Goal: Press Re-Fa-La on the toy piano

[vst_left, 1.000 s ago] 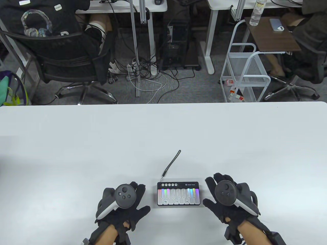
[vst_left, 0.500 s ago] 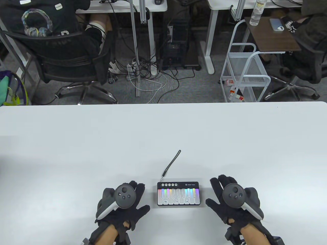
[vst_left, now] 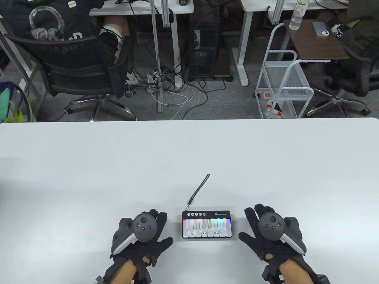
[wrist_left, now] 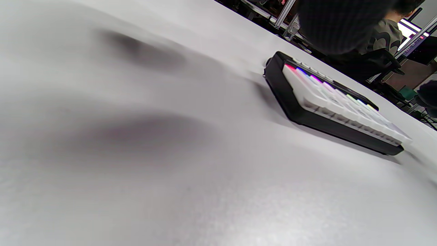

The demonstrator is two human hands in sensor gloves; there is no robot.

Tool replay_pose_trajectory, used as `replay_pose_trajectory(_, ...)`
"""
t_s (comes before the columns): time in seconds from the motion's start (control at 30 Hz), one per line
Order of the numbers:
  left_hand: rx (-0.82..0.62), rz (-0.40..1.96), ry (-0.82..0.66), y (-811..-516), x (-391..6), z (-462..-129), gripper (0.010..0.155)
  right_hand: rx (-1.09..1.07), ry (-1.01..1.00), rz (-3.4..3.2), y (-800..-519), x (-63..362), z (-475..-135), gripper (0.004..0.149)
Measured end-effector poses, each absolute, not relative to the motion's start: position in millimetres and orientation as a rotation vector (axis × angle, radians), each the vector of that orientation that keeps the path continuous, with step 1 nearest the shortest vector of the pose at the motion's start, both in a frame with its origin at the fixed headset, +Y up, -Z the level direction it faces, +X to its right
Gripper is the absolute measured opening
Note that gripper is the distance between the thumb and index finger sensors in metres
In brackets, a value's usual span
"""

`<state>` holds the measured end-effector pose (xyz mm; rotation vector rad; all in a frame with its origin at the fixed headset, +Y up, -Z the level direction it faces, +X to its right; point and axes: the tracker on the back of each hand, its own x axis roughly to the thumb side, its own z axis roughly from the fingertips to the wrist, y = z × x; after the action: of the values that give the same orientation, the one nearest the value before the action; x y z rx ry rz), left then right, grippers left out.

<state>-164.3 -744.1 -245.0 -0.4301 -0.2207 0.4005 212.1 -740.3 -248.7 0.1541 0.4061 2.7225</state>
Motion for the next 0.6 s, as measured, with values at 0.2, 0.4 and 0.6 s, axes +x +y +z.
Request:
replay_pose_trajectory(0.2,-0.432,0.402,-0.221,-744.3,-164.5,-245.3,0.085,0.147,0.415,2.714,-740.2,212.4,-248.7,0.080)
replay_pose_trajectory(0.4,-0.435,0.400,-0.223,-744.3,-164.3,-245.3,0.085,0.149,0.425,2.719,-739.7,211.3,-247.9,0.080)
replay_pose_trajectory(0.6,-0.434,0.400,-0.223,-744.3,-164.3,-245.3,0.085,0.145,0.430,2.718,-739.6,211.1,-247.6,0.080)
